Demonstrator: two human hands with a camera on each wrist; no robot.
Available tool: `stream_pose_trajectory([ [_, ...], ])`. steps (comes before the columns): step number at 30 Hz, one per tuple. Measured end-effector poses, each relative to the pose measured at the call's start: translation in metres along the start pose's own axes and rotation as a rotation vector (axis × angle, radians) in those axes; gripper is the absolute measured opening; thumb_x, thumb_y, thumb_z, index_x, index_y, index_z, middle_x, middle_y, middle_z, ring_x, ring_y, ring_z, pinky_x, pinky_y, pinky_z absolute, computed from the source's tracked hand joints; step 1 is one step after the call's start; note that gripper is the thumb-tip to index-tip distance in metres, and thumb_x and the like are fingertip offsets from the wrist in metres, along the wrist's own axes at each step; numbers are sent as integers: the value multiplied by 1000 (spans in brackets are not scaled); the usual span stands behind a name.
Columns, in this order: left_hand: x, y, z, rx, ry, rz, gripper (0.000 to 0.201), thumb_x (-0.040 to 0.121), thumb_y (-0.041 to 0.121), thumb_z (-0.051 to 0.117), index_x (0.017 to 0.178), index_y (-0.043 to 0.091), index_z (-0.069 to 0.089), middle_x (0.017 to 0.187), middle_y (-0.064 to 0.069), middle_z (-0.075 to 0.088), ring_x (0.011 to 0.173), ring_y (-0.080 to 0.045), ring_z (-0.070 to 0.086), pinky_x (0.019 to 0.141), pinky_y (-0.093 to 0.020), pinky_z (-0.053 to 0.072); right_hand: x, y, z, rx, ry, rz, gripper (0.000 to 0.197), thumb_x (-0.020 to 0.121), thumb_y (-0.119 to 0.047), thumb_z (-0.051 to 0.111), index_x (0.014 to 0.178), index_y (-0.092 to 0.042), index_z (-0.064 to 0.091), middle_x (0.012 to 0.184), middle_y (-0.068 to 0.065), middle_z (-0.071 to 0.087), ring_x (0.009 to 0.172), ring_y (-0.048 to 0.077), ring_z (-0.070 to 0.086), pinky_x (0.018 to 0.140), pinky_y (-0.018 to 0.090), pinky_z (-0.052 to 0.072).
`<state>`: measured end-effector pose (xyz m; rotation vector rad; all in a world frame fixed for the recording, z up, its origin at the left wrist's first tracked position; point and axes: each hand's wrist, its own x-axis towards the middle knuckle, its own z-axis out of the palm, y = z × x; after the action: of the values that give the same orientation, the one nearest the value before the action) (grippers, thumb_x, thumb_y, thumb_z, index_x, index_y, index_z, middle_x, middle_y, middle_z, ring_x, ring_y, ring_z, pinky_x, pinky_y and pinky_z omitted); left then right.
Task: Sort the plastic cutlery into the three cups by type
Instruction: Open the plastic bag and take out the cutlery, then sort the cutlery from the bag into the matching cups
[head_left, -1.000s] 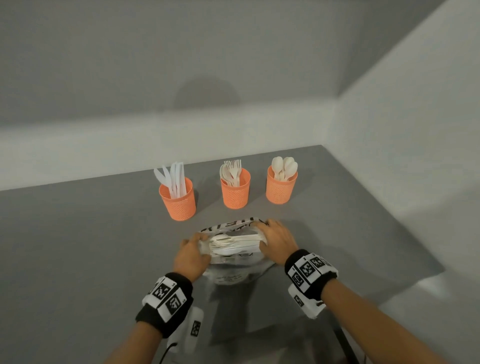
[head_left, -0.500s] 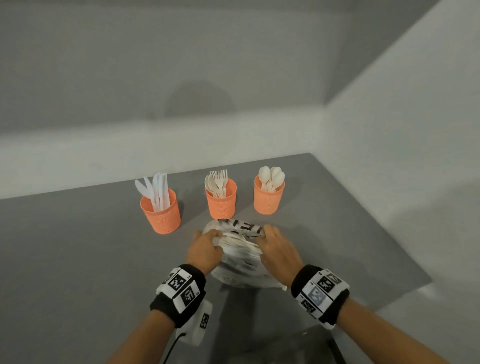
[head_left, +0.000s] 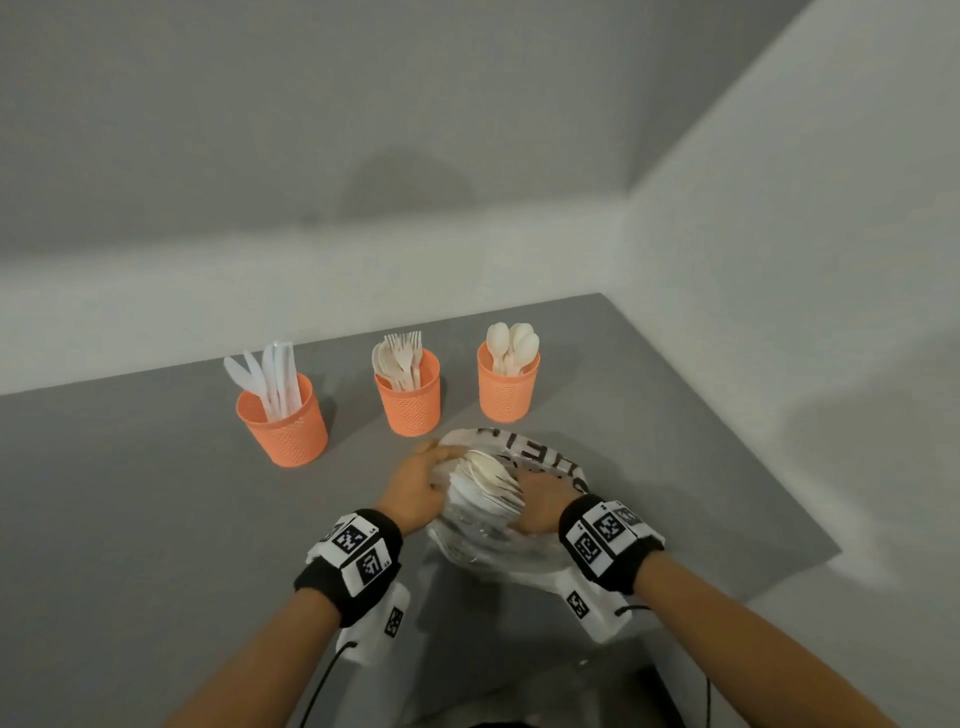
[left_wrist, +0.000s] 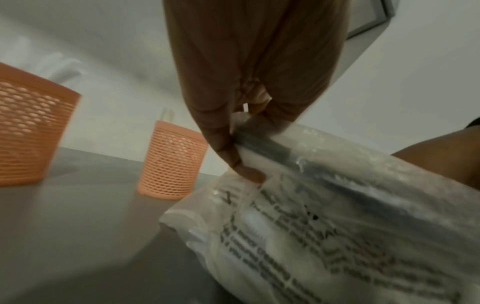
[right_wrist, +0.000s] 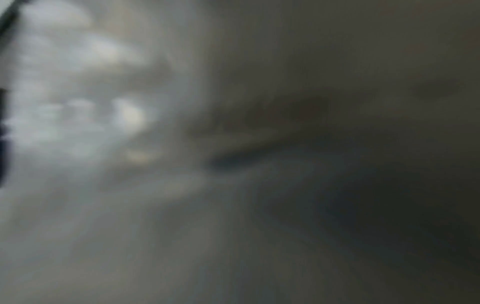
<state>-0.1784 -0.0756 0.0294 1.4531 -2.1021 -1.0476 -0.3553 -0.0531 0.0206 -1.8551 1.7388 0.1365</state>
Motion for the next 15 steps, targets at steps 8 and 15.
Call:
stream_pose_trajectory([
  [8,49,60,52,15,5,241,51,75,-18,42,122,-1,56,134,-18,46,125,-31,46,99,-10,24,-27,76,-22,102,128,253,69,88,-35,57,145,-14,24,141,12,45,129,28,44,109,33,35],
  [15,93,98,87,129,-102,251,45,83,-6,45,127,4,53,135,-17,45,126,-31,44,108,-31,32,-42,128,-35,127,312,388,64,83,-42,61,137,-16,40,128,11,58,116,26,55,101,33,44],
])
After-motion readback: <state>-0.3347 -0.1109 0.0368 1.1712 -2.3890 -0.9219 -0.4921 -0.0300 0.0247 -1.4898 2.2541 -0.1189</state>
